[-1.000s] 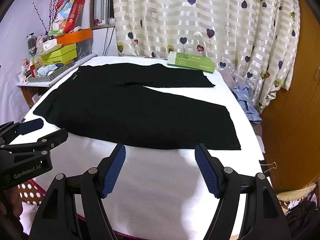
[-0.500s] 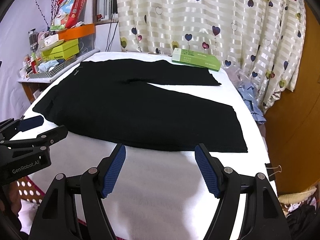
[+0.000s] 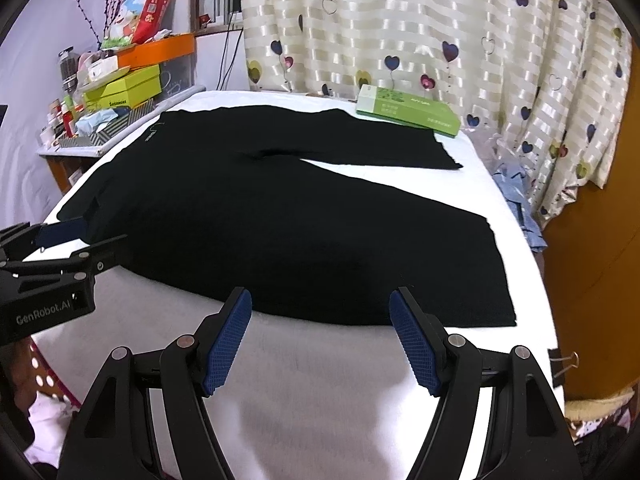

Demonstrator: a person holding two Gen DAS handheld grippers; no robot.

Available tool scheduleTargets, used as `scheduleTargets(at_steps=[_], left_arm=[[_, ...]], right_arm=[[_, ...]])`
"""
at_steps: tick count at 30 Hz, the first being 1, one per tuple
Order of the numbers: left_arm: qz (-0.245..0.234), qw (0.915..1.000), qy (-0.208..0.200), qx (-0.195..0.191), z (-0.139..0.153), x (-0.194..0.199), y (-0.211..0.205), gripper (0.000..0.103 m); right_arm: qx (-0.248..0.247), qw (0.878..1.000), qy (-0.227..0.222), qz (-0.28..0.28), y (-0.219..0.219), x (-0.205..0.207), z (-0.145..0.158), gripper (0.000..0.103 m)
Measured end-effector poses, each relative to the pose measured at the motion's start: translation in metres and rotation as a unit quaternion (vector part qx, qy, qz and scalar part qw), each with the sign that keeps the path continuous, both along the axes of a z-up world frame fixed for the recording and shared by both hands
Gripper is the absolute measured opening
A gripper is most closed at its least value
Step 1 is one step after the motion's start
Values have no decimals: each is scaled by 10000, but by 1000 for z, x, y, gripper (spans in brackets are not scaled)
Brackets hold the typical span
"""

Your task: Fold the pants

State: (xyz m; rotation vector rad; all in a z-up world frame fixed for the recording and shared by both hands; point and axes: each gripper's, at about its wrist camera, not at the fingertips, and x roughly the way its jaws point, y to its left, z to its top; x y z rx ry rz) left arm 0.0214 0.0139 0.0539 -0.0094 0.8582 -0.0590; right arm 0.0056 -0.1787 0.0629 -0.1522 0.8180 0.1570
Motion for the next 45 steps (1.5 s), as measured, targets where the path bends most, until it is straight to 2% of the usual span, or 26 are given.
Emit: scheduleTargets(at_steps=[7,15,23,34,45], left_arm=[[-2,9998,-2,181,0,27,10,73],[-40,9993,-75,376,6,64,21,72],[-9,9993,-41,367,4,116,43,72],[-40,9984,71,560,0,199,67,70],[-9,9978,176,637,-15,291,106,70]], right_arm=[[147,9995,142,235,-3,27,-6,72],[165,9976,65,676,-4,64,-3,72],[354,9933,117,1090,-8,115,-1,72],[382,9866,191,1573,-7,207,-3,72],[509,9842,306,1671,-2,323,-9,72]])
